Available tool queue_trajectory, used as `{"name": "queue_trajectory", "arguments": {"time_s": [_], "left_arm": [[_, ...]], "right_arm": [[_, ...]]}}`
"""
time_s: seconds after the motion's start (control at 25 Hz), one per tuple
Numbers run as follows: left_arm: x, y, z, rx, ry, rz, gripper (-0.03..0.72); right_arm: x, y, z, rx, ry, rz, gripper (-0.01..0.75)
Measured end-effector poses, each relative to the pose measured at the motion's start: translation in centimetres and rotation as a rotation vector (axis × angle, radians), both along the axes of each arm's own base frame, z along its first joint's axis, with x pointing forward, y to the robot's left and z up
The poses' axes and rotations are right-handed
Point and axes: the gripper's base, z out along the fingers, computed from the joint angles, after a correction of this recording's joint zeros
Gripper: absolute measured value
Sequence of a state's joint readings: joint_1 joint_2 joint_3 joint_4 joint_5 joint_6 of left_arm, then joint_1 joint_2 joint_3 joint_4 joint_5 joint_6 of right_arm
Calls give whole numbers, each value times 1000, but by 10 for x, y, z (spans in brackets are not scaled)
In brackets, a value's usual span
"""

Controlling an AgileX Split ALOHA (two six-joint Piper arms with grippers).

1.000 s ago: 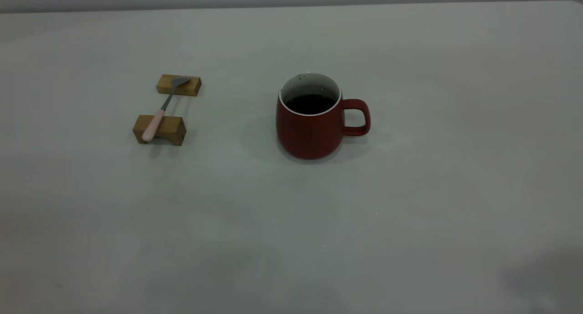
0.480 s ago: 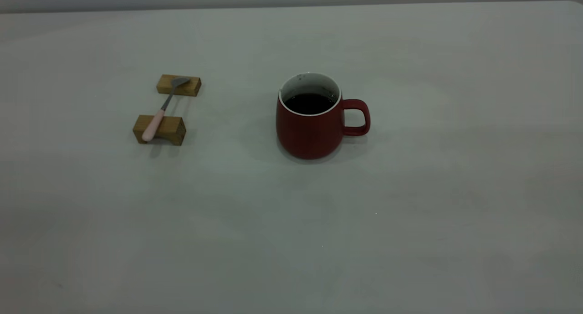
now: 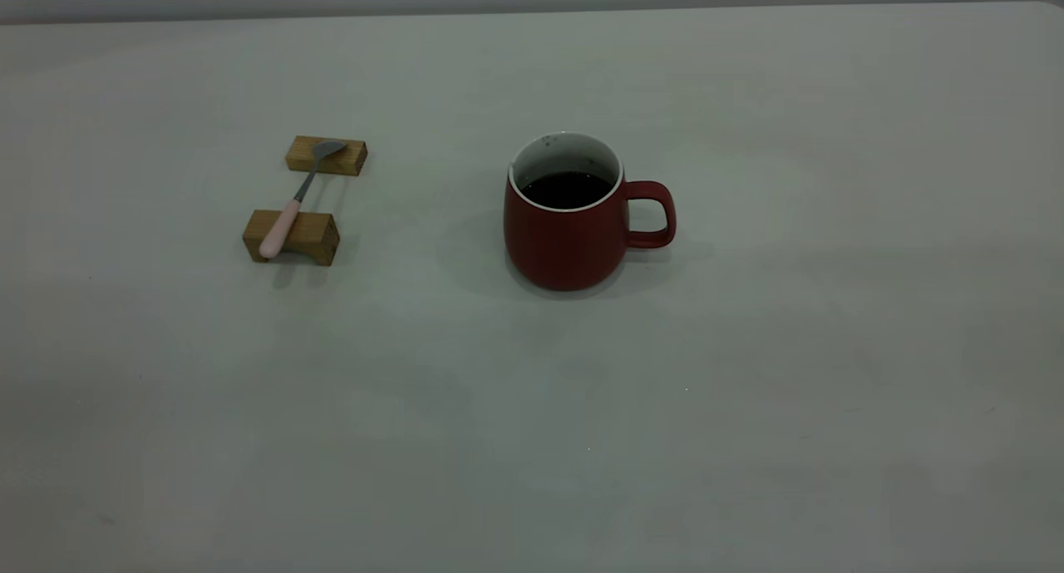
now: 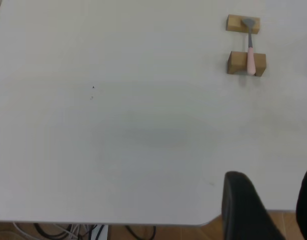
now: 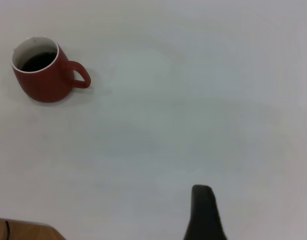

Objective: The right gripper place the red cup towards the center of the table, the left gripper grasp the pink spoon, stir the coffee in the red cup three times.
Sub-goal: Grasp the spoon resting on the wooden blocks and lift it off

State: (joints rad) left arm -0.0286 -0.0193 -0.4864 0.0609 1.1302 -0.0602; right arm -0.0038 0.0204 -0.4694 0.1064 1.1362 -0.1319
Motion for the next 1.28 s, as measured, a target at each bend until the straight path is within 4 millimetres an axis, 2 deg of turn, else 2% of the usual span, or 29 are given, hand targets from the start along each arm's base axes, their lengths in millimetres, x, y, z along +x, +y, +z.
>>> {"name": "queue_trajectory", "arguments": {"time_s": [0.6,0.76,0.88,1.0,1.12,1.28], "left_arm": [[0,0,0,0,1,0,342],[13,1,9,14,41,4,343],[41,0,26,19,110,-1,364],[86,-3,35,14,226,-11,405],[140,-6,33,5,317,-22,446],[211,-11,13,-22,428,-44,518]], "right_arm": [[0,0,0,0,0,0,591],[0,0,0,0,0,0,591],[0,0,0,0,0,0,591],[0,0,0,0,0,0,591],[0,0,0,0,0,0,591],[0,0,0,0,0,0,591]]}}
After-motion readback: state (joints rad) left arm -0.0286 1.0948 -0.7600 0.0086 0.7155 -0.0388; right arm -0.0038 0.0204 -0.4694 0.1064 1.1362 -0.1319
